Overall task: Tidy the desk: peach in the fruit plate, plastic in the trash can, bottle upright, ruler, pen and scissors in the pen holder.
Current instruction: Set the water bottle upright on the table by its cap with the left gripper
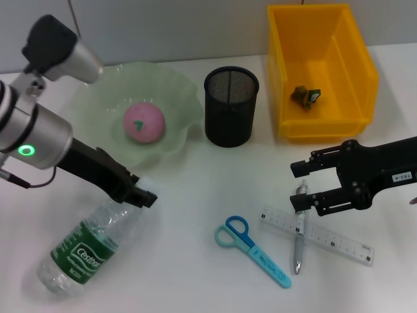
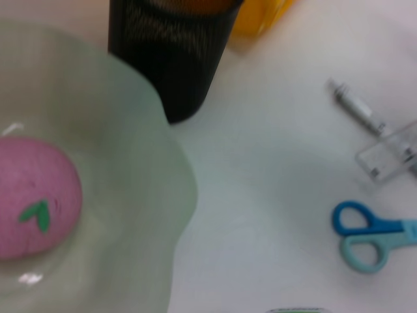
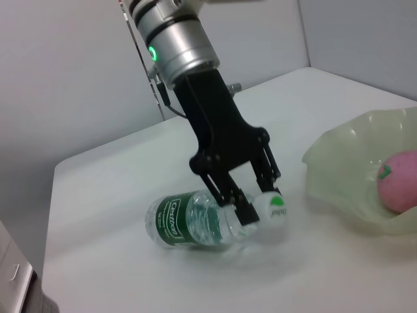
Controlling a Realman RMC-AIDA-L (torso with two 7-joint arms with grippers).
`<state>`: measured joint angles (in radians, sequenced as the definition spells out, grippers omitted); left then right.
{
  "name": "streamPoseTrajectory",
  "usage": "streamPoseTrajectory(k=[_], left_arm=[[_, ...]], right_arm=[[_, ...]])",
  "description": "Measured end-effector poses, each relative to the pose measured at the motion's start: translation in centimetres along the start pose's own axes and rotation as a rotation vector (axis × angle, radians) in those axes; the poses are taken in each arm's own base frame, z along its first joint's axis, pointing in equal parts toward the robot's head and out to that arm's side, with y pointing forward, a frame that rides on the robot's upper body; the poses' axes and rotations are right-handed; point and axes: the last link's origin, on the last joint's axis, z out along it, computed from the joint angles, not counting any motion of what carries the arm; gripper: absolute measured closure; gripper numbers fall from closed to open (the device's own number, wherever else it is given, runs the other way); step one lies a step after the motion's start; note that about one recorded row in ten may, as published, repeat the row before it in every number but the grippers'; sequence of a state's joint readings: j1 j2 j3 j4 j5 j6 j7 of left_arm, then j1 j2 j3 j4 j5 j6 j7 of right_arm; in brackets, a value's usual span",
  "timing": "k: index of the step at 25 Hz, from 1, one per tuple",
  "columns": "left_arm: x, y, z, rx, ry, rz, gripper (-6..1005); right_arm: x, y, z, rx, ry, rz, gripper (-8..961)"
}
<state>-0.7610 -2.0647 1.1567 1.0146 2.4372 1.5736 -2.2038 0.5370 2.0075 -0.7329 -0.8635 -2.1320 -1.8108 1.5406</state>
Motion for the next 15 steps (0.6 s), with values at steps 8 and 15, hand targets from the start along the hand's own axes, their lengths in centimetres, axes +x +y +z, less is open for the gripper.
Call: streamPoseTrajectory(k=[8, 15], left_arm=[[-0.9, -0.8, -1.8, -0.017, 0.082, 0.001, 560], [-1.3, -1.2, -3.0, -0.022, 0.125, 0.03, 560]], right_arm=[[0.0, -0.1, 0.0, 0.003, -0.002, 0.006, 261], [-0.2, -0.4, 0.0, 0.018, -0.007, 0.018, 261]])
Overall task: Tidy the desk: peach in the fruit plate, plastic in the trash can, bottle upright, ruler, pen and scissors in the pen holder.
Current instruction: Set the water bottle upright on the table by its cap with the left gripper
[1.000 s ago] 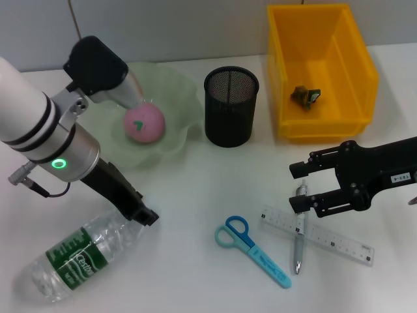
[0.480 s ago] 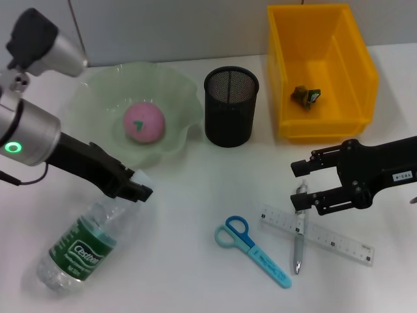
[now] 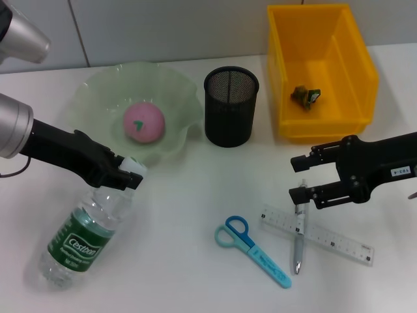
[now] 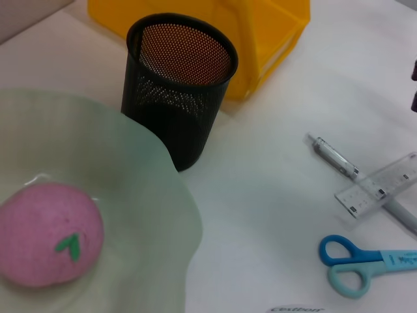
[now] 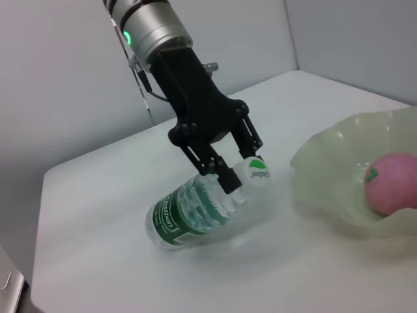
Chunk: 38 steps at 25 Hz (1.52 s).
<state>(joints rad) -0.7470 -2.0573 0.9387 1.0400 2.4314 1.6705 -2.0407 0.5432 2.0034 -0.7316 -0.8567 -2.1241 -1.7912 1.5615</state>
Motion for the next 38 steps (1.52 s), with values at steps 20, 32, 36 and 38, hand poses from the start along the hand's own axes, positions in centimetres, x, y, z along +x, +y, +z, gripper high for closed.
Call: streamPoseTrajectory(k=[20, 32, 36, 38], left_arm=[[0.2, -0.1, -2.9, 0.025, 0.024, 0.036, 561], [0.8, 0.4, -3.7, 0.015, 0.058, 0.062, 561], [0.9, 0.5, -4.2, 0.015, 0.069, 0.067, 561], [1.0, 0.6, -4.4, 0.01, 0.078, 0.071, 561]], right_arm=[[-0.1, -0.2, 0.0, 0.017, -0.015, 0.024, 260], [-0.1, -0.2, 0.1, 0.015, -0.018, 0.025, 261], [-0.3, -0.2, 0.1, 0.014, -0.018, 0.023, 260], [-0.3, -0.2, 0.2, 0.013, -0.018, 0.022, 260]])
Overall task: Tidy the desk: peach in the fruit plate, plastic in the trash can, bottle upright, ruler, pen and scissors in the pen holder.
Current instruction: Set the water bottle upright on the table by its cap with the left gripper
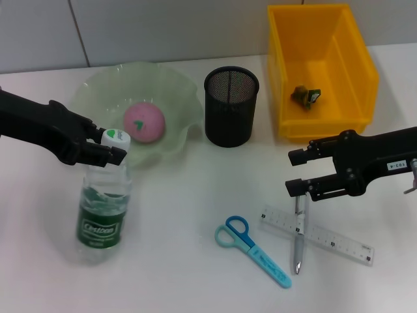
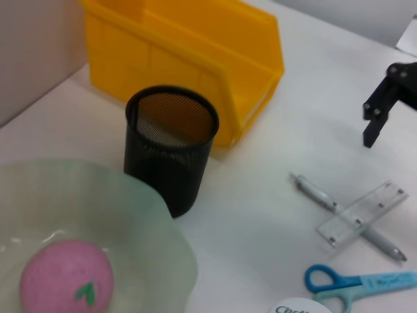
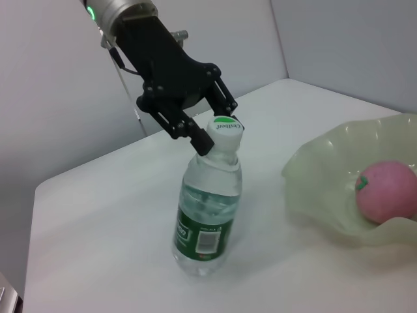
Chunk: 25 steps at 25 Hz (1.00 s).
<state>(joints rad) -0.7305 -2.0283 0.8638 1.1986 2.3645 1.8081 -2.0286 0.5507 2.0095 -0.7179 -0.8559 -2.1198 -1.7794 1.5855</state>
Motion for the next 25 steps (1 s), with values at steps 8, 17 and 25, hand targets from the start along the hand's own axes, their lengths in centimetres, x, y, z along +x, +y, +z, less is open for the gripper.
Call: streamPoseTrajectory(k=[8, 17, 25], left_arm=[[0.2, 0.1, -0.5, -0.011, 0.021, 0.009, 562], [0.4, 0.2, -1.1, 0.004, 0.032, 0.025, 563], [0.0, 0.3, -1.5, -0.004, 0.039, 0.038, 564]], right_arm=[[-0.1, 0.0, 0.1, -0.002, -0.001, 0.006, 261], [-0.1, 0.0, 0.1, -0.002, -0.001, 0.007, 260], [-0.1, 0.0, 0.1, -0.003, -0.001, 0.009, 260]])
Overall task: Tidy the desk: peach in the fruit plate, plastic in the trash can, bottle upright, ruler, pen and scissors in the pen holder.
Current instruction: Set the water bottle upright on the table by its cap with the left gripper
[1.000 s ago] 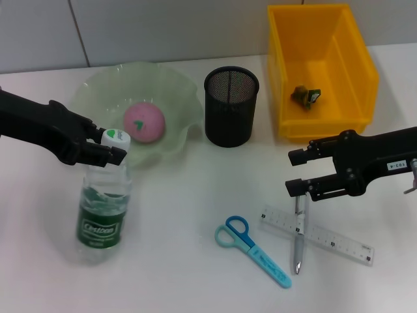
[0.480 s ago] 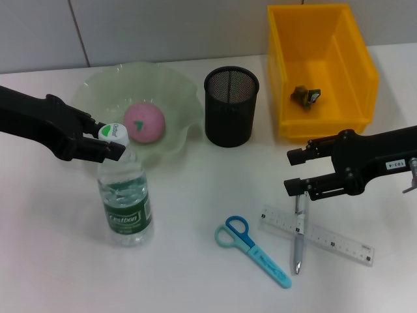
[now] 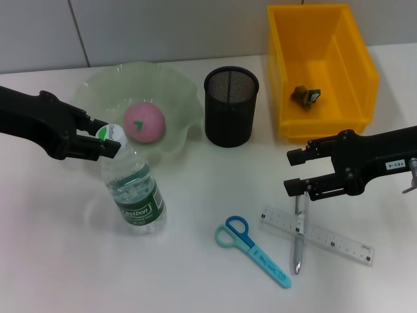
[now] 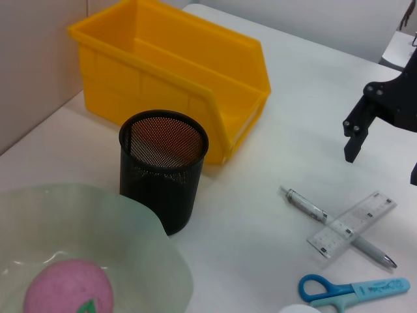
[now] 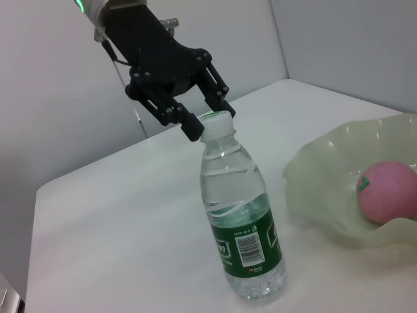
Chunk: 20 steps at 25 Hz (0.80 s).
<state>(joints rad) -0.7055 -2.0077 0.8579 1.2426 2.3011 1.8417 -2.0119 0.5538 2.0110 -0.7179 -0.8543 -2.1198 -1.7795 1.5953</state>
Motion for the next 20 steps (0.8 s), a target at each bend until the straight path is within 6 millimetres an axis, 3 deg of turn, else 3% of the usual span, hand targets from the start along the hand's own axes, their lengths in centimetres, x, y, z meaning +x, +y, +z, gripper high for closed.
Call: streamPoseTrajectory(k=[20], left_arm=[[-0.38, 0.32, -0.81, 0.027, 0.008, 0.022, 571]], right_arm=[[0.01, 0.03, 0.06, -0.001, -0.001, 0.001, 260]])
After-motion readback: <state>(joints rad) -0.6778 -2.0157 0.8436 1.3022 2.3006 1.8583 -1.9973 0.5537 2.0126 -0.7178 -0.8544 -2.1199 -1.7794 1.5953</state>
